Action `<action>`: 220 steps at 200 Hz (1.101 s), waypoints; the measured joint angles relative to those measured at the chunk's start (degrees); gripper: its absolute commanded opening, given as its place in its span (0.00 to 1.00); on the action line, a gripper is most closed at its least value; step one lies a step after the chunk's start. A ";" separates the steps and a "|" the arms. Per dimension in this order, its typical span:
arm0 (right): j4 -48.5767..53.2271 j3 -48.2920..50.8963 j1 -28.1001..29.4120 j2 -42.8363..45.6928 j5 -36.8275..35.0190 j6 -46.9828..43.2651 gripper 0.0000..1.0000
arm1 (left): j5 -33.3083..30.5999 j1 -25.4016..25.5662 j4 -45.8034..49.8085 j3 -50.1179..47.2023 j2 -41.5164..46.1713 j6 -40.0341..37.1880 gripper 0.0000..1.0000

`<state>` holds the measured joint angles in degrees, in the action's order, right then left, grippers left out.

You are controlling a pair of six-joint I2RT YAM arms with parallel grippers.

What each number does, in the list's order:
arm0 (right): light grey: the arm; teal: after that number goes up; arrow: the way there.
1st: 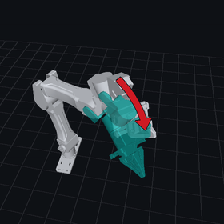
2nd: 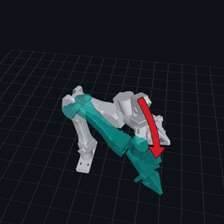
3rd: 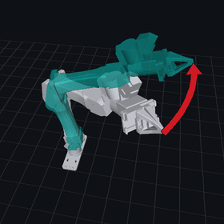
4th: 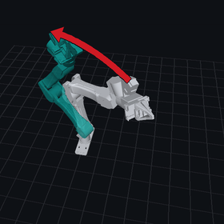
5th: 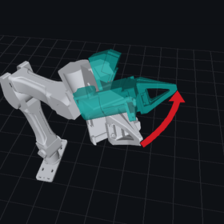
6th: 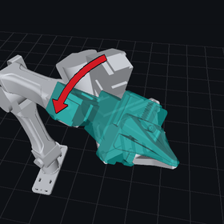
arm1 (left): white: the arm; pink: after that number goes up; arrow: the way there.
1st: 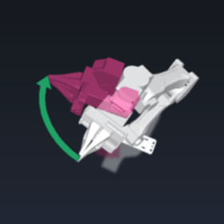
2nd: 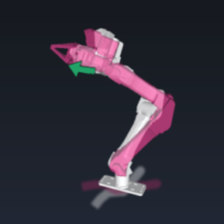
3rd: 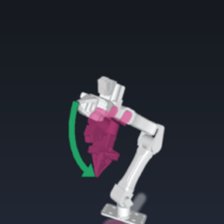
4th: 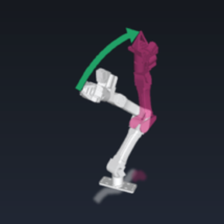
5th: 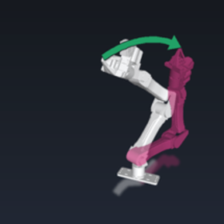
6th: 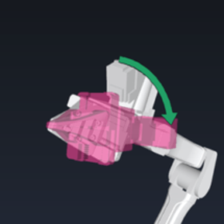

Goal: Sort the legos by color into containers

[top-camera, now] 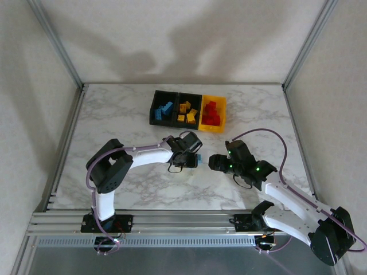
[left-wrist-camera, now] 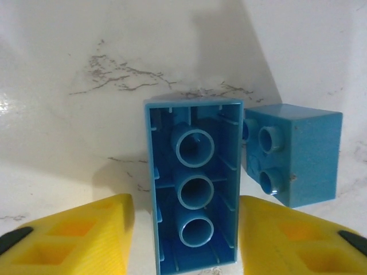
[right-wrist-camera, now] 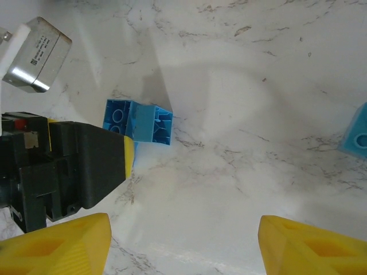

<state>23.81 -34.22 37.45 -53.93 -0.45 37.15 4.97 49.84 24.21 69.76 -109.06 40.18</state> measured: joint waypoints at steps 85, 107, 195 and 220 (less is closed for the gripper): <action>-0.57 0.98 -0.35 -0.04 1.97 -0.33 0.69 | -1.22 -0.24 0.48 0.59 0.24 -0.26 0.23; -1.46 1.03 -0.35 -0.46 3.50 -0.46 0.69 | -1.95 -0.83 0.52 0.04 2.14 -0.26 0.23; -5.64 0.28 -0.35 -6.34 6.54 -0.48 0.68 | -5.44 -10.29 2.62 0.09 8.46 -3.02 0.24; -7.63 -0.92 -0.35 -8.66 7.28 -0.48 0.68 | -6.51 -14.40 4.26 2.93 8.46 -4.92 0.24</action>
<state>16.19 -35.14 37.10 -62.59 6.83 36.67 -1.54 35.44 28.47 72.69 -100.60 35.27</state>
